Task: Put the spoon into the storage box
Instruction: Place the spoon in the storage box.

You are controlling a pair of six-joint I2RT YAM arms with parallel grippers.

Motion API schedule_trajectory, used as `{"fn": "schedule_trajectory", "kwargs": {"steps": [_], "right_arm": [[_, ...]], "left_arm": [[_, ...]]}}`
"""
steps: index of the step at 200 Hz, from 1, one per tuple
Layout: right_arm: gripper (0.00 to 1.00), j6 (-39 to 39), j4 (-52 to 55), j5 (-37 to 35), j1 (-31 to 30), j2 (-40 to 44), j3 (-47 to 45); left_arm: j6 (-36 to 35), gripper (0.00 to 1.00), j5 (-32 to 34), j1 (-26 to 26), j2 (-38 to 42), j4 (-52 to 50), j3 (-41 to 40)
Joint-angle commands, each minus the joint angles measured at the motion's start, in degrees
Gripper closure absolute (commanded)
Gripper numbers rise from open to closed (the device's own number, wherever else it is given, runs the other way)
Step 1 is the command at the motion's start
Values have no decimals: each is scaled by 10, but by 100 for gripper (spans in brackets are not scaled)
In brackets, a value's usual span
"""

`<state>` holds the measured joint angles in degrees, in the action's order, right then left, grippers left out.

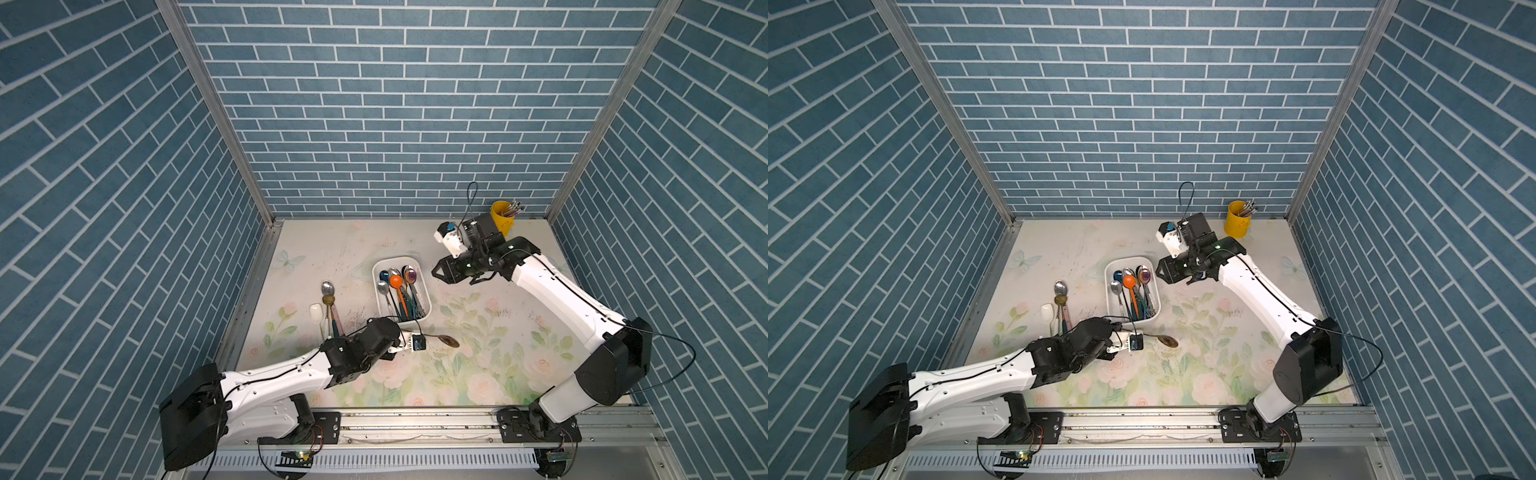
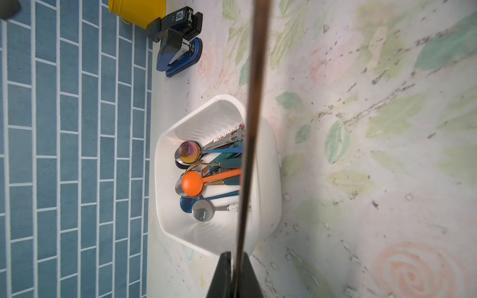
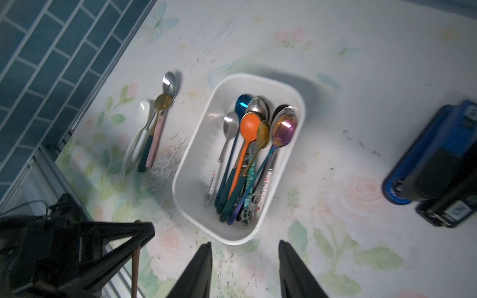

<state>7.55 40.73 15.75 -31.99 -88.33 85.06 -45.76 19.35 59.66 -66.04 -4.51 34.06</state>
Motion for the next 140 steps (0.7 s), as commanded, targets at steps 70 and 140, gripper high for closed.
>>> {"fn": "schedule_trajectory", "kwargs": {"steps": [70, 140], "right_arm": [[55, 112, -105, -60, 91, 107, -168], [56, 150, -167, -32, 90, 135, -276]], "left_arm": [[317, 100, -116, -107, -78, -95, 129], [585, 100, -230, -192, -171, -100, 201]]}}
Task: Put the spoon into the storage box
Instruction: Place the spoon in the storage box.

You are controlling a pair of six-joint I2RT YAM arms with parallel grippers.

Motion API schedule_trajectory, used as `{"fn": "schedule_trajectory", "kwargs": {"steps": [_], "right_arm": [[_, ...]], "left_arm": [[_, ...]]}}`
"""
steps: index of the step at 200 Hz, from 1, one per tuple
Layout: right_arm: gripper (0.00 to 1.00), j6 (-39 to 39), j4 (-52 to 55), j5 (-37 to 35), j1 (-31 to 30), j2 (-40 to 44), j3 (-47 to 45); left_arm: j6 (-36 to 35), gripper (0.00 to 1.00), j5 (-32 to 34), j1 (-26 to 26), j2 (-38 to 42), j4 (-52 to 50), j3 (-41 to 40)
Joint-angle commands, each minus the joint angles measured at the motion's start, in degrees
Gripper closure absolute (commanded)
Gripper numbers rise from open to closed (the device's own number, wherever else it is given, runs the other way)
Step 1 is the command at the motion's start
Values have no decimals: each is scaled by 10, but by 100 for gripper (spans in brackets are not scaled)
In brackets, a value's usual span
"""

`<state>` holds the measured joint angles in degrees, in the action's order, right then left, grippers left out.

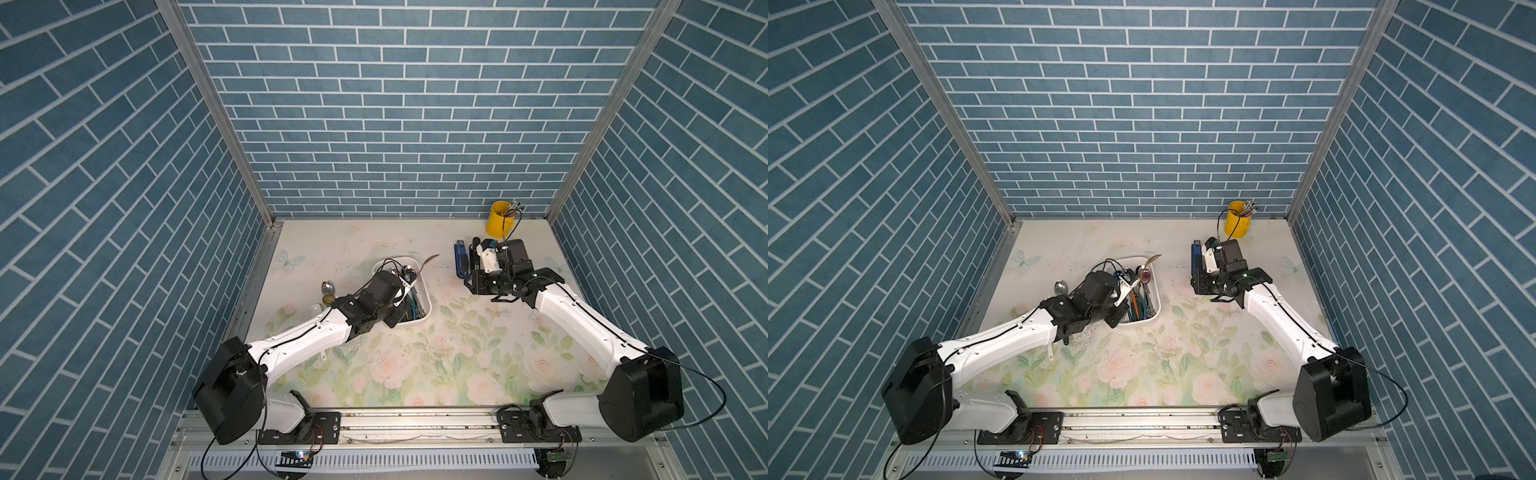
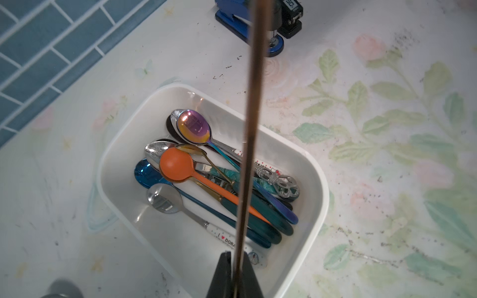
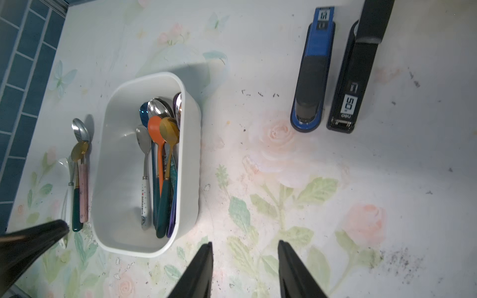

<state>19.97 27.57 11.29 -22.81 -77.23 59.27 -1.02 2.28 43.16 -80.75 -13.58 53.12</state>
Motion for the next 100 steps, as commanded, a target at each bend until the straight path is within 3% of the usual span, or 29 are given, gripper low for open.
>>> {"fn": "schedule_trajectory", "kwargs": {"steps": [1, 50, 100], "right_arm": [[56, 26, -35, 13, -1, 24, -19], [56, 31, -48, 17, 0, 32, -56], [56, 30, -58, 18, -1, 33, -76]], "left_arm": [[141, 100, -61, -28, -24, -9, 10], [265, 100, -128, -72, -93, 26, 4], [307, 100, -169, -85, -151, 2, 18]]}}
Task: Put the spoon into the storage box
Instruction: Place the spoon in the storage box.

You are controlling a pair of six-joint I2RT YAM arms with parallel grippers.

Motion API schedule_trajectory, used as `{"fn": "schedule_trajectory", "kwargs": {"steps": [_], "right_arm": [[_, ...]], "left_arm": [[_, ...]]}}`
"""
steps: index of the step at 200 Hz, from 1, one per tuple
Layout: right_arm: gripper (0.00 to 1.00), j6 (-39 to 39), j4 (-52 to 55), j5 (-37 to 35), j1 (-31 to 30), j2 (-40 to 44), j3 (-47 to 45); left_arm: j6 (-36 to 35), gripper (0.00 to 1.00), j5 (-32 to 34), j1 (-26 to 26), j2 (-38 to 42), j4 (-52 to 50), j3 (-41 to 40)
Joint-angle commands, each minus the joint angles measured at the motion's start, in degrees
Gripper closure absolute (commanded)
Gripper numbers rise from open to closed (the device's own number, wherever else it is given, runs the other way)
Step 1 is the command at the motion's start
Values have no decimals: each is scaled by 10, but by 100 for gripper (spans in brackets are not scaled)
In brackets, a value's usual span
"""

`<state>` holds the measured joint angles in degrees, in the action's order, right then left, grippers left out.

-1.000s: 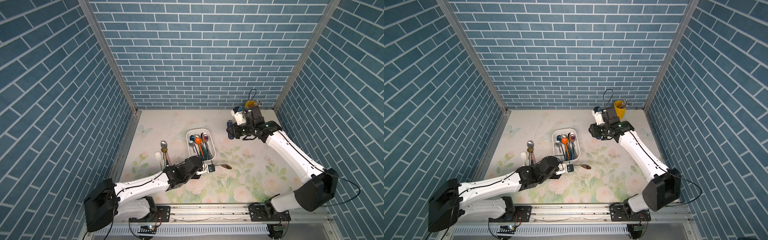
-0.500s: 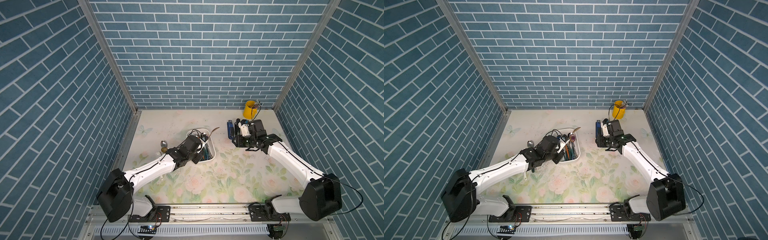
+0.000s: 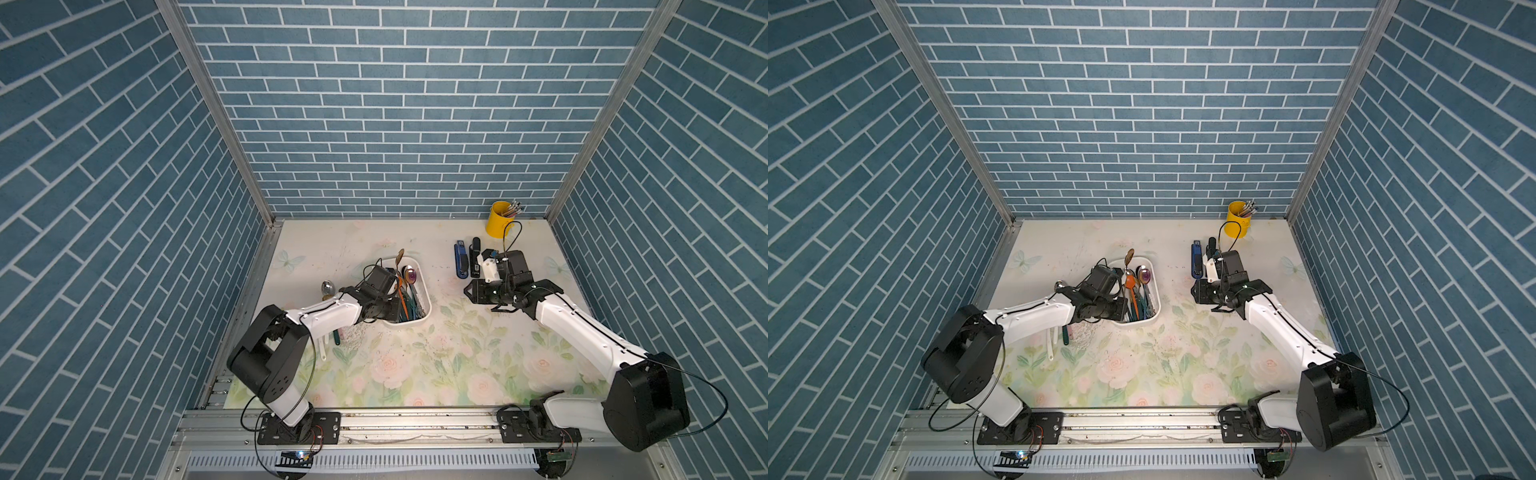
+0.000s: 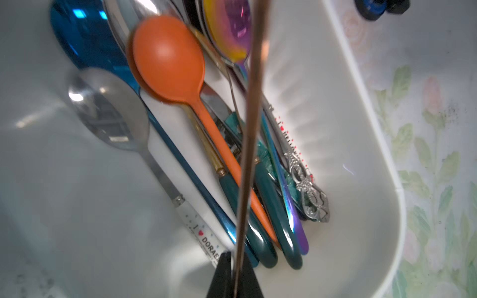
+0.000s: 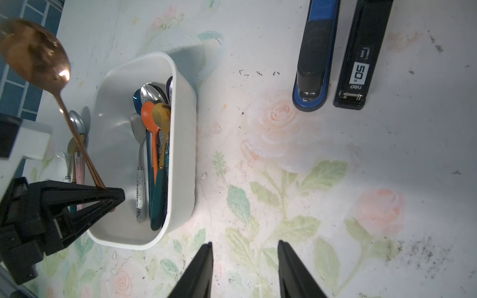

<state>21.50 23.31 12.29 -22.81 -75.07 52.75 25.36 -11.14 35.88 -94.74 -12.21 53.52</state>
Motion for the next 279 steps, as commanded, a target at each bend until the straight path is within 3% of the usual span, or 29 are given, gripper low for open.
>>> {"fn": "schedule_trajectory", "kwargs": {"steps": [1, 51, 107, 153, 194, 220, 279], "right_arm": [[56, 15, -15, 8, -2, 12, -11], [56, 19, -27, 18, -1, -2, -16], [56, 20, -32, 24, -1, -13, -22], [56, 23, -37, 27, -1, -20, -25], [56, 26, -38, 30, -1, -21, -27], [56, 26, -39, 31, -2, -22, -26], [56, 27, -41, 30, -1, -24, -18]], "left_arm": [[45, 100, -36, -13, -12, -12, 14], [77, 100, -108, -54, -59, -30, 20], [113, 100, -220, -63, -91, -25, 28], [136, 90, -263, -74, -105, -20, 20], [153, 76, -269, -77, -105, -18, 15], [153, 75, -259, -79, -92, -25, 19], [90, 69, -150, -78, -29, -128, 92]]}}
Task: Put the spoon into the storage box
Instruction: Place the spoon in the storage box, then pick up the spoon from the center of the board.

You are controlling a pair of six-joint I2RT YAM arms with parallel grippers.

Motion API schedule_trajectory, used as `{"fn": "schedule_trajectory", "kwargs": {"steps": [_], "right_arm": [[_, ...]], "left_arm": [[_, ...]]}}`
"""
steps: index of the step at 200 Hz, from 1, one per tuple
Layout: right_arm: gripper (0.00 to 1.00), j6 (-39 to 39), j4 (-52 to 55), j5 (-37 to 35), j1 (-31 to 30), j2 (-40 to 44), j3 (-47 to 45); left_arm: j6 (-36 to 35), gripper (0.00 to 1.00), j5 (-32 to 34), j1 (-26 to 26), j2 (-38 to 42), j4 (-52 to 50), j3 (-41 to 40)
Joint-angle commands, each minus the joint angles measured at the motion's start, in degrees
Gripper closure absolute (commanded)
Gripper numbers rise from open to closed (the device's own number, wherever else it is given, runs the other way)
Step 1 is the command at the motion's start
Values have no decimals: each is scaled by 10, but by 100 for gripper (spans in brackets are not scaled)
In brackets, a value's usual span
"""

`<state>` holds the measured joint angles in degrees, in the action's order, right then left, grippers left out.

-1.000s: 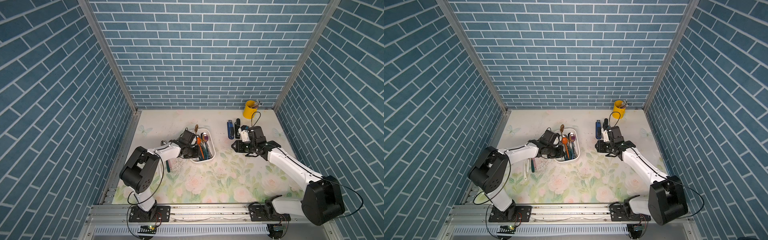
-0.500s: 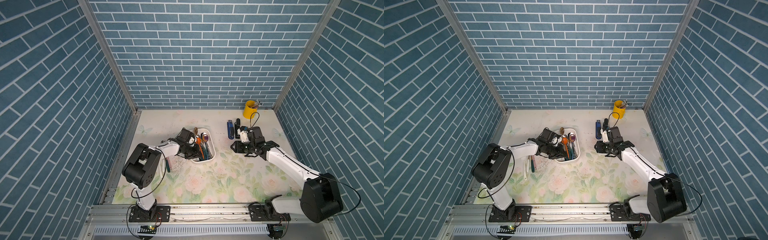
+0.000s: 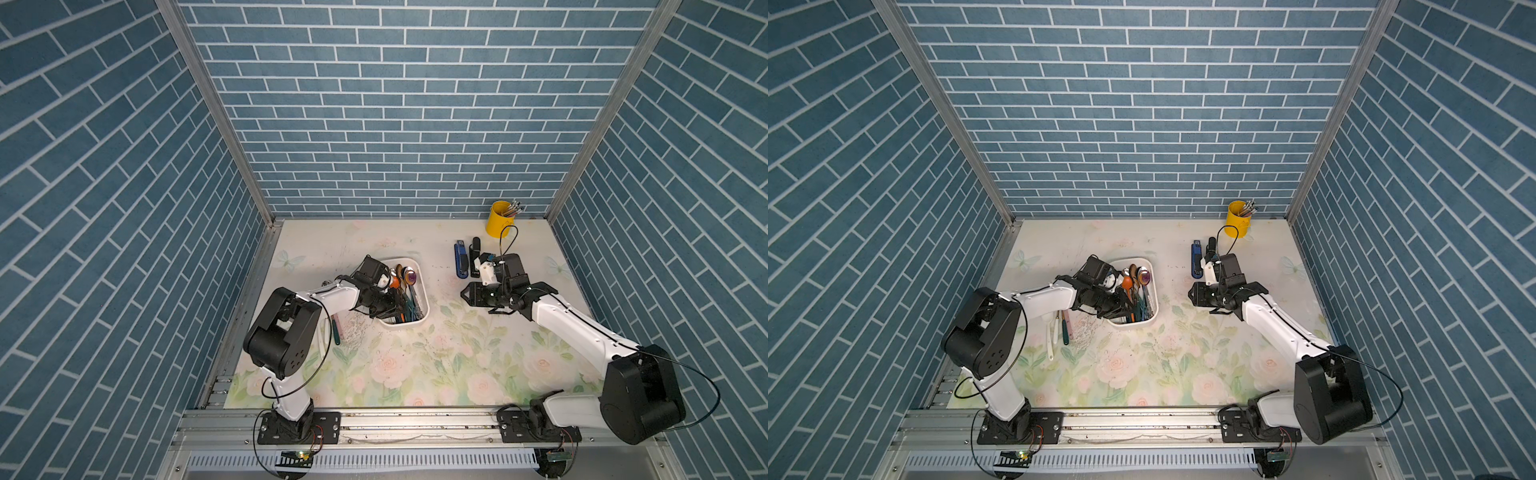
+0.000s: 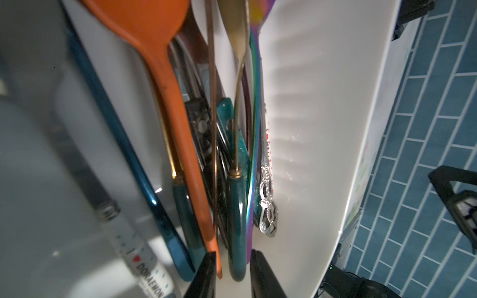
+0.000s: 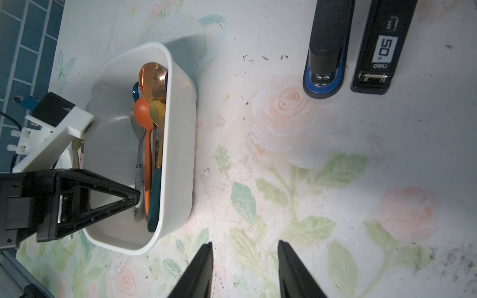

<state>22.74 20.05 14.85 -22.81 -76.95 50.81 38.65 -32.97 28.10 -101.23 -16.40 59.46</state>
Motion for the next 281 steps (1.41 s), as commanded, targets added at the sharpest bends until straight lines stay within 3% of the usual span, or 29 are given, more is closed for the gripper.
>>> {"fn": "schedule_trajectory", "kwargs": {"steps": [1, 78, 125, 185, 229, 281], "right_arm": [[56, 15, -8, 5, -1, -6, 2], [56, 11, -3, 7, -5, -24, 26], [56, -6, 18, -18, -29, -45, 53], [57, -9, 19, -26, -62, -75, 65], [57, -12, 20, -26, -66, -84, 67], [57, -14, 18, -26, -68, -86, 62]], "left_arm": [[-43, 69, 72, 0, 37, -88, 33], [-122, 65, 209, -7, 104, -174, 67], [-146, 65, 252, -85, 164, -202, 14], [-127, 69, 268, -163, 236, -202, -108], [-102, 72, 264, -167, 245, -172, -177], [-102, 75, 280, -167, 221, -178, -174]]}}
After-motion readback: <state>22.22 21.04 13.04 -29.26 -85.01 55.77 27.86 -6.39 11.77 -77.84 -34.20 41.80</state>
